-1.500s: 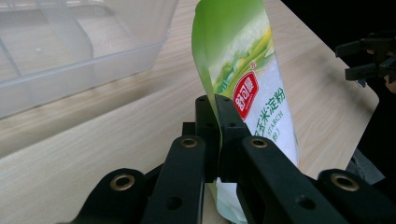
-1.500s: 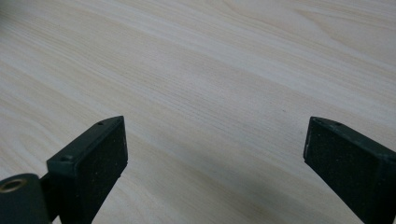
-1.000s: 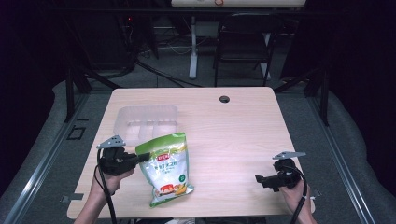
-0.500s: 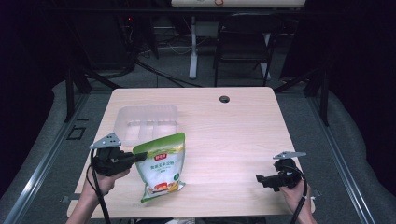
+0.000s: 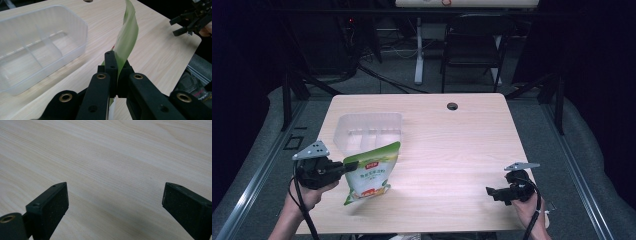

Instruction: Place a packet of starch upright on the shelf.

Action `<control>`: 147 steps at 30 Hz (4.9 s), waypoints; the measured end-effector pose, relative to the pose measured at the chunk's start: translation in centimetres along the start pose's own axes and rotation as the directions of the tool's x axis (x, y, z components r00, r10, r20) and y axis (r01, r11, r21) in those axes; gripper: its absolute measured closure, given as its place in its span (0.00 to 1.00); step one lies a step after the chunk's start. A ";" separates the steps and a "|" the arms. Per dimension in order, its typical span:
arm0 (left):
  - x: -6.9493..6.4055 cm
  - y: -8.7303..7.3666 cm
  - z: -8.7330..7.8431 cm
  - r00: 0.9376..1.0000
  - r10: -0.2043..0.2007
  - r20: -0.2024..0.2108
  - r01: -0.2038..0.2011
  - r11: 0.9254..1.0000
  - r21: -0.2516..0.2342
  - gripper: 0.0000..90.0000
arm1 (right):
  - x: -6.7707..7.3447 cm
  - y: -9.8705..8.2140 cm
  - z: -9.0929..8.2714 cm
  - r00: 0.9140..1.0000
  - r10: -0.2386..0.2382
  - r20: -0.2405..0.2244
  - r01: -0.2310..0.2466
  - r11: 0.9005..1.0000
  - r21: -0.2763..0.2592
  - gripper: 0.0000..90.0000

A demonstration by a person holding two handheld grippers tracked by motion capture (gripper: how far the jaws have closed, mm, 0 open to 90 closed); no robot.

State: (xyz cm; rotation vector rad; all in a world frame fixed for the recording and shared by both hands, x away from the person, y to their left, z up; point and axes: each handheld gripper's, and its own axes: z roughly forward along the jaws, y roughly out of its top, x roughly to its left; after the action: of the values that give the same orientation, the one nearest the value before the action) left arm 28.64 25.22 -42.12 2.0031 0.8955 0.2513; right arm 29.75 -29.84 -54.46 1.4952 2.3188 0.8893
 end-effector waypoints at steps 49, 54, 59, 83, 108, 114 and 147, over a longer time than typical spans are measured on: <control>6.1 5.0 -7.5 0.941 -0.053 -0.334 0.011 0.992 -0.127 1.00 | -0.1 0.0 -0.2 1.000 0.010 0.008 -0.010 1.000 -0.018 0.07; 6.7 5.5 -6.9 0.935 -0.067 -0.348 0.020 0.990 -0.137 1.00 | -0.1 0.0 -0.2 1.000 0.007 0.012 -0.007 1.000 -0.017 0.07; 7.0 6.3 -6.2 0.930 -0.078 -0.359 0.023 0.988 -0.155 1.00 | 0.0 0.0 -0.3 1.000 0.007 0.011 -0.007 1.000 -0.020 0.07; 9.4 8.3 -2.1 0.888 -0.164 -0.430 0.067 0.970 -0.232 1.00 | 0.0 0.0 -0.1 1.000 0.003 0.006 -0.003 1.000 -0.015 0.07; 10.9 7.4 1.7 0.862 -0.256 -0.438 0.128 0.945 -0.300 1.00 | 0.3 0.1 -0.3 1.000 -0.014 0.009 0.014 1.000 -0.024 0.07; 10.9 6.8 2.7 0.848 -0.277 -0.452 0.128 0.934 -0.333 1.00 | 0.2 0.0 -0.3 1.000 -0.010 0.003 0.010 1.000 -0.023 0.07; 11.6 5.2 6.0 0.815 -0.407 -0.413 0.227 0.880 -0.418 1.00 | 0.3 0.0 -0.2 1.000 -0.008 0.002 0.008 1.000 -0.025 0.07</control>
State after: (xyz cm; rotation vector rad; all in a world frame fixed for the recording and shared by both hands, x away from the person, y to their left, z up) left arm 42.48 27.40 -43.28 1.4357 1.3881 0.6990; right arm 29.54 -29.69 -54.27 1.4756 2.3018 0.9104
